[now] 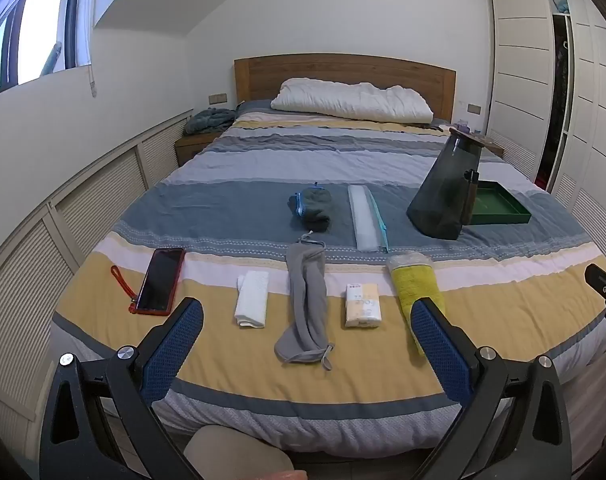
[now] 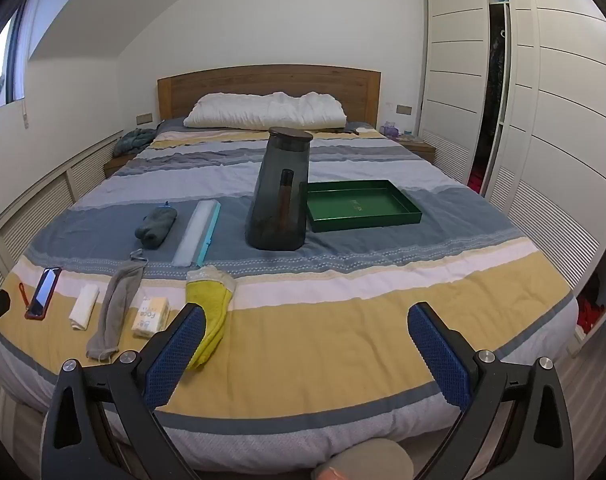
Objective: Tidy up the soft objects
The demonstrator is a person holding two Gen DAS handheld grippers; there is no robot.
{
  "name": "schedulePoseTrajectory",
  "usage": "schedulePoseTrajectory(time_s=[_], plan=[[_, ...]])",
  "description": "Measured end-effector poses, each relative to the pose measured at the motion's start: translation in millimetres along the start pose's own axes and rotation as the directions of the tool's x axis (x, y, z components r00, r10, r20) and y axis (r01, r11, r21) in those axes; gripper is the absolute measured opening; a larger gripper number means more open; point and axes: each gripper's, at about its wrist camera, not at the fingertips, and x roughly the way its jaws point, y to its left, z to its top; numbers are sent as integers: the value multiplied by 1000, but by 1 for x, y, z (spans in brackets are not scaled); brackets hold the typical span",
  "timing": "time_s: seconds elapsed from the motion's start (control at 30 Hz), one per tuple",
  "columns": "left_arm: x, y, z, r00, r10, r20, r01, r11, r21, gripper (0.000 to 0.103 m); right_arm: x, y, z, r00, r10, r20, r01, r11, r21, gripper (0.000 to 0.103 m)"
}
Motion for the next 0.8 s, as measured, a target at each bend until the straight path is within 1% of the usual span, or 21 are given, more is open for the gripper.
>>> schedulePoseTrajectory(time_s=[0.8], plan=[[-2,-7,-1,1000,-2,0,2,1000,2,102,-1,0,-1,1000,0,-1,0,1000,-1,103]])
